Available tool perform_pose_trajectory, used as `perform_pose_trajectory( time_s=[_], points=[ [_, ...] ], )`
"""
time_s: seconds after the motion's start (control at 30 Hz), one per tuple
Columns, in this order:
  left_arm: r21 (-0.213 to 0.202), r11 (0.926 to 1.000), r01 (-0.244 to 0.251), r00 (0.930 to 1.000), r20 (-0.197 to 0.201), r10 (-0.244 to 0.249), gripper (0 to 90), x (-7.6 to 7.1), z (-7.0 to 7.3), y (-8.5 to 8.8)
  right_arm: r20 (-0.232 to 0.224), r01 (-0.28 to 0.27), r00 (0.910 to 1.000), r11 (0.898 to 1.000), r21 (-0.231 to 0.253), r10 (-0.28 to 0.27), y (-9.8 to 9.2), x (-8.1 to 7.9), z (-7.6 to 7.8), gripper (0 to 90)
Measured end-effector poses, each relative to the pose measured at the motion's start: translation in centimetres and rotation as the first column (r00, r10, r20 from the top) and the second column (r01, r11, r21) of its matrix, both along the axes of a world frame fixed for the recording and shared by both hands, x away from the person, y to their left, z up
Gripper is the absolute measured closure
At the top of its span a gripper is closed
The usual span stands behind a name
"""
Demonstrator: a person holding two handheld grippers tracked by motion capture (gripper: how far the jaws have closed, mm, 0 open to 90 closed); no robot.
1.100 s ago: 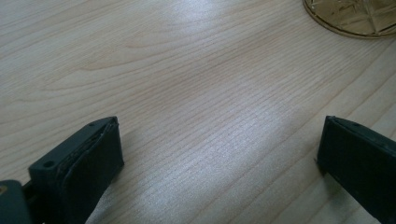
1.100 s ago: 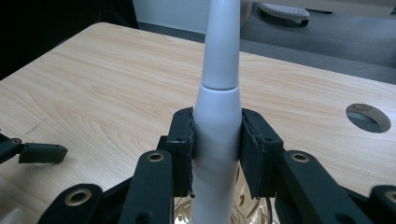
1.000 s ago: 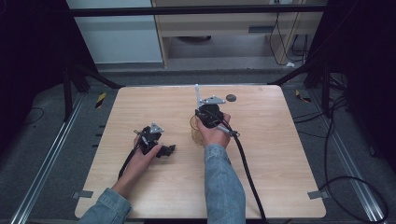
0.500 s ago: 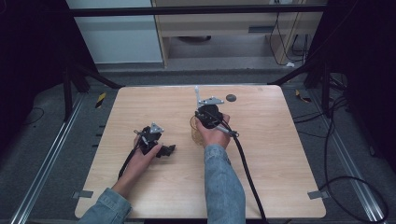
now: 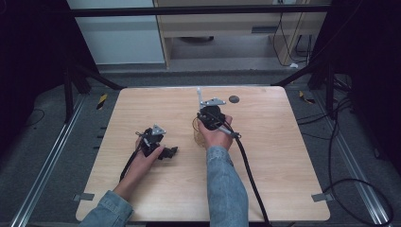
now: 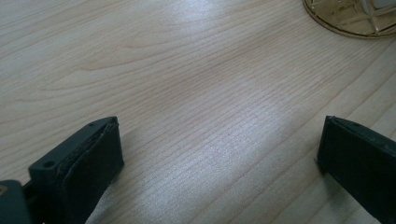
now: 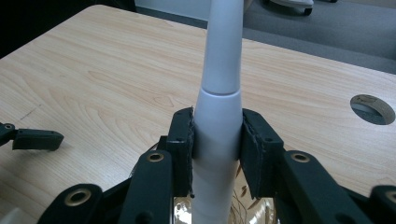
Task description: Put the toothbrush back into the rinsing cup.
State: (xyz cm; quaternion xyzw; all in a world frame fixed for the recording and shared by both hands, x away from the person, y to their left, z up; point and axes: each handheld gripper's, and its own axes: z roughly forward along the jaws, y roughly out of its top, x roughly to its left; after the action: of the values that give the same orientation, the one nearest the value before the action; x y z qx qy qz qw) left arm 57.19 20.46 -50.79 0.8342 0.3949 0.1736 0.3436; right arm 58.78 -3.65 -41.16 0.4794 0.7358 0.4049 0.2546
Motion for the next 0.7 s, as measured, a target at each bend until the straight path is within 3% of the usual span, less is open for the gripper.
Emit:
perform_pose_trajectory(
  time_s=[0.7],
  points=[
    [0.000,1.0000,0.001,1.0000,0.000,-0.001,0.0,0.0,0.0,0.0,-0.031,-0.021,0.9993,0.998,-0.063,0.019,1.3,0.9,0.4,66.1]
  ],
)
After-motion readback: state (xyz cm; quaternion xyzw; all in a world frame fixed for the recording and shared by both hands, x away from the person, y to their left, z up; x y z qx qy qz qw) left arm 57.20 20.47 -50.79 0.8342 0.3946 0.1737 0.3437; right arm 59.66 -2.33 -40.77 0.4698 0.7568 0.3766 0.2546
